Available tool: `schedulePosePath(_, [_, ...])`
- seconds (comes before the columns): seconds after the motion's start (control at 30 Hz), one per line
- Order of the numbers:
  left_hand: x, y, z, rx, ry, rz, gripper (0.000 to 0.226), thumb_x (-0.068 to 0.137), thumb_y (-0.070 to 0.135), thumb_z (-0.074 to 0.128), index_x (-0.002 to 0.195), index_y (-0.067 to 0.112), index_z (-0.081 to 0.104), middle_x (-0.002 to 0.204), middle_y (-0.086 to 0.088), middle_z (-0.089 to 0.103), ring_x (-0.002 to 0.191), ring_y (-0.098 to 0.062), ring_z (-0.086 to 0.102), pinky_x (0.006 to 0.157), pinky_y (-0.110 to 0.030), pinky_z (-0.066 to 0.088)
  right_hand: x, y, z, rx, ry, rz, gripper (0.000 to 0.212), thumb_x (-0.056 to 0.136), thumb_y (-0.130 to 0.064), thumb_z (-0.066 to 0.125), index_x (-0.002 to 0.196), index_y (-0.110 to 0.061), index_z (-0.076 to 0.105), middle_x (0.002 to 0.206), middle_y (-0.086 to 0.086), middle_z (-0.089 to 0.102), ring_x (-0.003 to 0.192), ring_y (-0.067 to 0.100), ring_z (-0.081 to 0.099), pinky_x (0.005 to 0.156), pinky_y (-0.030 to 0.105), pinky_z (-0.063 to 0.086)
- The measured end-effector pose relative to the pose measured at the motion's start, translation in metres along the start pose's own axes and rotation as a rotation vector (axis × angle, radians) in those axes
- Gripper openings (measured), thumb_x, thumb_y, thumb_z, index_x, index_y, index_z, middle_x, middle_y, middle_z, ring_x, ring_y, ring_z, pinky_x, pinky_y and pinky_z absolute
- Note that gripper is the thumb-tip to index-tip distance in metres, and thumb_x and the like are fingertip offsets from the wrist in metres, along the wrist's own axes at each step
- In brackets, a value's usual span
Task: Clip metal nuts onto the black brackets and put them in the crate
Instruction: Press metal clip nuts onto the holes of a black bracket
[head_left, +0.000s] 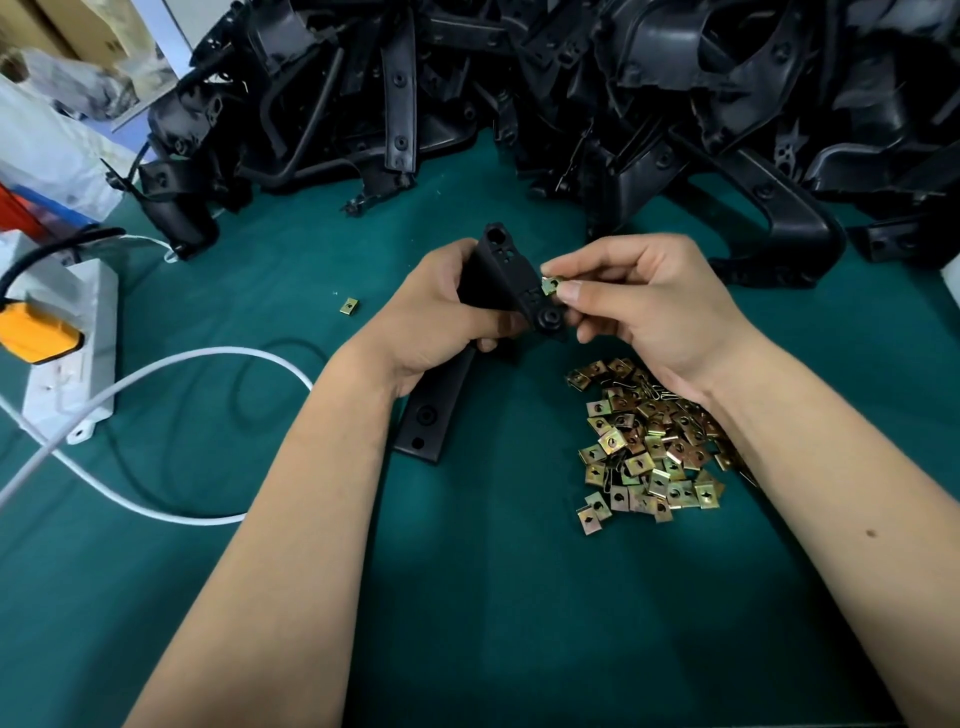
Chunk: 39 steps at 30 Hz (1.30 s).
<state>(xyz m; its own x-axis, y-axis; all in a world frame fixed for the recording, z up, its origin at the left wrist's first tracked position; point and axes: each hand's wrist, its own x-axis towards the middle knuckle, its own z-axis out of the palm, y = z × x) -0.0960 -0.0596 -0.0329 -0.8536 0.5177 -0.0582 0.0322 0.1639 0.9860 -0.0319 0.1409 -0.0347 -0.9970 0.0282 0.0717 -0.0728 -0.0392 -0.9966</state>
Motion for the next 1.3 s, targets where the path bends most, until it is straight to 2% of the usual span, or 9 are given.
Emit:
schedulePosePath(0.37, [0.001,0.001,0.002,0.065,0.011,-0.009,0.04,0.08,-0.008,0.079,0.112,0.001,0.058,0.088,-0.005,0.068,0.067,-0.018,0.056,0.056,-0.027,0.05,0.001,0.003,0.004,0.047,0.005,0.029,0.012,0.096,0.0,0.066,0.1,-0.003,0.076,0.081,0.009,0.072,0.068,0.017,0.064,0.056,0.024,0.052])
schedulePosePath(0.53, [0.001,0.001,0.007,0.097,0.037,0.0,0.041,0.079,-0.007,0.079,0.113,-0.001,0.058,0.089,-0.007,0.069,0.068,-0.017,0.058,0.054,-0.027,0.05,0.002,0.003,0.006,-0.025,0.085,-0.017,0.023,0.091,0.001,0.072,0.113,-0.005,0.071,0.077,0.01,0.072,0.061,0.016,0.062,0.053,0.024,0.049])
schedulePosePath(0.67, [0.002,0.001,0.013,0.138,0.092,-0.01,0.037,0.078,-0.006,0.079,0.108,0.004,0.06,0.083,-0.005,0.069,0.058,-0.012,0.058,0.053,-0.025,0.049,0.001,0.004,0.006,-0.103,0.086,-0.047,0.018,0.088,-0.005,0.078,0.104,-0.009,0.072,0.075,0.006,0.073,0.065,0.019,0.06,0.057,0.024,0.047])
schedulePosePath(0.8, [0.002,0.0,0.017,0.133,0.151,-0.025,0.037,0.077,-0.005,0.082,0.103,0.01,0.06,0.08,-0.004,0.067,0.054,-0.008,0.059,0.05,-0.024,0.048,0.001,0.005,0.008,-0.148,0.086,-0.072,0.013,0.088,-0.008,0.079,0.1,-0.008,0.073,0.078,0.013,0.073,0.07,0.022,0.06,0.065,0.024,0.048])
schedulePosePath(0.87, [0.002,0.001,0.018,0.118,0.153,-0.021,0.038,0.076,-0.007,0.082,0.103,0.009,0.06,0.081,-0.006,0.068,0.057,-0.009,0.059,0.05,-0.025,0.048,0.001,0.003,0.008,-0.147,0.076,-0.071,0.015,0.091,-0.01,0.077,0.105,-0.009,0.072,0.078,0.016,0.073,0.068,0.03,0.064,0.062,0.027,0.049])
schedulePosePath(0.97, [0.002,0.001,0.021,-0.001,0.117,0.024,0.035,0.079,-0.016,0.073,0.104,0.005,0.061,0.079,-0.003,0.068,0.062,-0.011,0.059,0.054,-0.024,0.047,-0.001,0.001,0.015,-0.031,0.039,-0.045,0.018,0.102,-0.021,0.065,0.114,-0.008,0.069,0.074,0.012,0.075,0.06,0.028,0.07,0.05,0.027,0.046])
schedulePosePath(1.07, [0.004,0.0,0.024,-0.122,0.14,0.053,0.029,0.081,-0.014,0.075,0.098,0.008,0.065,0.076,0.003,0.071,0.066,-0.009,0.064,0.057,-0.022,0.049,0.002,0.003,0.019,-0.006,0.138,-0.103,0.026,0.107,-0.026,0.055,0.107,-0.005,0.071,0.068,0.008,0.07,0.051,0.021,0.058,0.043,0.025,0.039])
schedulePosePath(1.17, [0.005,-0.001,0.027,-0.289,0.176,0.048,0.019,0.081,-0.003,0.08,0.088,0.012,0.07,0.074,-0.002,0.074,0.069,-0.013,0.067,0.059,-0.019,0.049,0.005,0.006,0.01,-0.19,0.227,-0.161,0.016,0.102,-0.02,0.063,0.098,-0.012,0.076,0.065,-0.001,0.064,0.052,0.016,0.054,0.046,0.021,0.04])
schedulePosePath(1.3, [0.004,0.0,0.034,-0.546,0.233,-0.04,0.013,0.066,0.011,0.087,0.073,0.017,0.077,0.076,-0.008,0.074,0.072,-0.017,0.065,0.057,-0.019,0.05,0.005,0.008,0.007,-0.11,0.147,-0.11,0.007,0.094,-0.007,0.072,0.1,-0.006,0.076,0.077,0.006,0.073,0.059,0.015,0.06,0.046,0.025,0.046])
